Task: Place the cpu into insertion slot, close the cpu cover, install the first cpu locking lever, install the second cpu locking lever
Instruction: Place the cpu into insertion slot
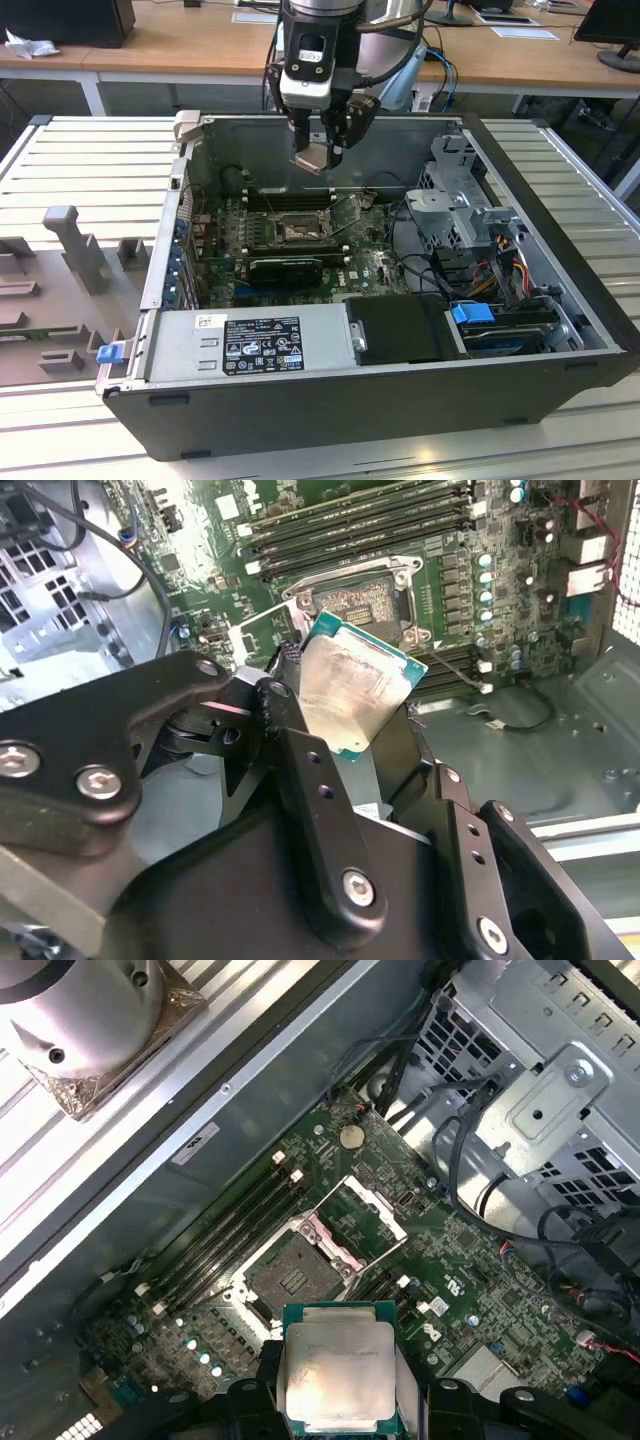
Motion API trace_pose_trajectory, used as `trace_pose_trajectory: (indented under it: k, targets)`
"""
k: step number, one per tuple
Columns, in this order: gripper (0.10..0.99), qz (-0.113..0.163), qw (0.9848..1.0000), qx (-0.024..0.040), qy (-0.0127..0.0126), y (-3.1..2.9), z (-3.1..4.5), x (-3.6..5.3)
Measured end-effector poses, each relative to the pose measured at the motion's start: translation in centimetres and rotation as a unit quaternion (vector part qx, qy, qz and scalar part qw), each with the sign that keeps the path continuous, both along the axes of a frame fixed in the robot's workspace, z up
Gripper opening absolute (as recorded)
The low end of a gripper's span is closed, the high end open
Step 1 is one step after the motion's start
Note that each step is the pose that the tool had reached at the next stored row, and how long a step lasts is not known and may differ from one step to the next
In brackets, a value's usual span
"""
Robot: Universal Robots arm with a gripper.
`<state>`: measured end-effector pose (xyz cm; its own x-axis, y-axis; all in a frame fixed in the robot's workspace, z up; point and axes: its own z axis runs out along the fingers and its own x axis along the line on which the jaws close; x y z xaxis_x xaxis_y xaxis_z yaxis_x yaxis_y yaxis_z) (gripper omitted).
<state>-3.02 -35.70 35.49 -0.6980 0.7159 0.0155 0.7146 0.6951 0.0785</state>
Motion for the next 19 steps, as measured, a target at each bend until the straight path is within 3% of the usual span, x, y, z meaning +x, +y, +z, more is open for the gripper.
trace_pose_trajectory:
  k: [6,12,14,16,19]
  targets:
    - [0.525,-0.045,0.999,-0.0001,0.0,0.0,-0.06,0.0]
    - [0.525,-0.088,0.9961,-0.0003,0.0,0.0,-0.12,0.0]
    - [0.525,-0.109,0.9941,-0.0006,-0.0001,0.0,-0.16,0.0]
    - [0.525,-0.135,0.9908,-0.001,-0.0001,0.0,-0.22,0.0]
    - [0.525,-0.156,0.9877,-0.0012,-0.0001,0.0,-0.26,0.0]
